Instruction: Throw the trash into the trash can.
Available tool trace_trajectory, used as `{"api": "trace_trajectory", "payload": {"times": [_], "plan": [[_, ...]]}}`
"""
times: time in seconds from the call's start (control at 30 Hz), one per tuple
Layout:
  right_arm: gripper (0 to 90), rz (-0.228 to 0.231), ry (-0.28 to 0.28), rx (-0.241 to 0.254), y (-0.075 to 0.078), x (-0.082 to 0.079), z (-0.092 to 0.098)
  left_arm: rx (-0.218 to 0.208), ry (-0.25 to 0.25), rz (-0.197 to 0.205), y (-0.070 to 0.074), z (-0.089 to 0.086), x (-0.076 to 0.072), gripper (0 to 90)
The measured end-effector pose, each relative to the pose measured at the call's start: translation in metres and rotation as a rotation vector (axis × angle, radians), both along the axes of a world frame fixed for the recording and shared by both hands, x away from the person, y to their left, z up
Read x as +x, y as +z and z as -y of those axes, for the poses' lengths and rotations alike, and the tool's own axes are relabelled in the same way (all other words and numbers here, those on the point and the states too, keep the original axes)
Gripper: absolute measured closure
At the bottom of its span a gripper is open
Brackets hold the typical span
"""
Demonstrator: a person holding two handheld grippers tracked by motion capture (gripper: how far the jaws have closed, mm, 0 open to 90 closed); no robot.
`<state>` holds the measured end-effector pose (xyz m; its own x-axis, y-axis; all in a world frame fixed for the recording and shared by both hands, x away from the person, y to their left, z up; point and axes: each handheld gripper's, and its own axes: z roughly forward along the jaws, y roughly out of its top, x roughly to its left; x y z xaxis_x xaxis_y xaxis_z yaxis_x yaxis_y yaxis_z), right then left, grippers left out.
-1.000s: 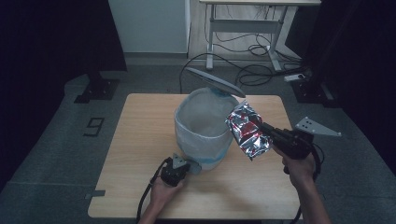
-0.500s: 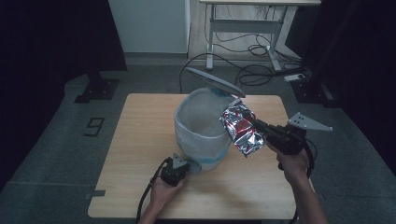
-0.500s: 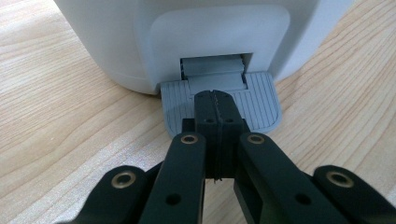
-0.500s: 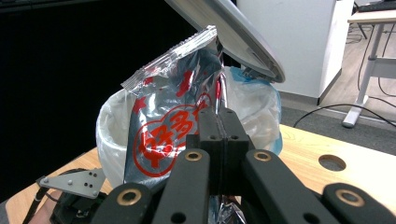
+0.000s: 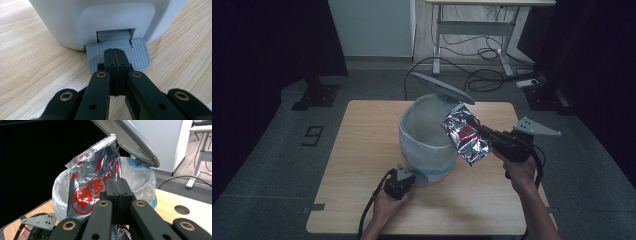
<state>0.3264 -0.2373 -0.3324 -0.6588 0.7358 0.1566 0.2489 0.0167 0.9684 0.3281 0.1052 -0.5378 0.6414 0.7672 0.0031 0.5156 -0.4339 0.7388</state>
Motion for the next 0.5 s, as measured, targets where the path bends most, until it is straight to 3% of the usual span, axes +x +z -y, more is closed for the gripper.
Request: {"api": "trace_trajectory", "payload": {"times": [0.5], "plan": [[89.7,-0.005,0.003,-0.003,0.0055,0.0087,-0.0088,-0.002,-0.004,-0.001,0.0,-0.0006,0.0004,90.0]]}}
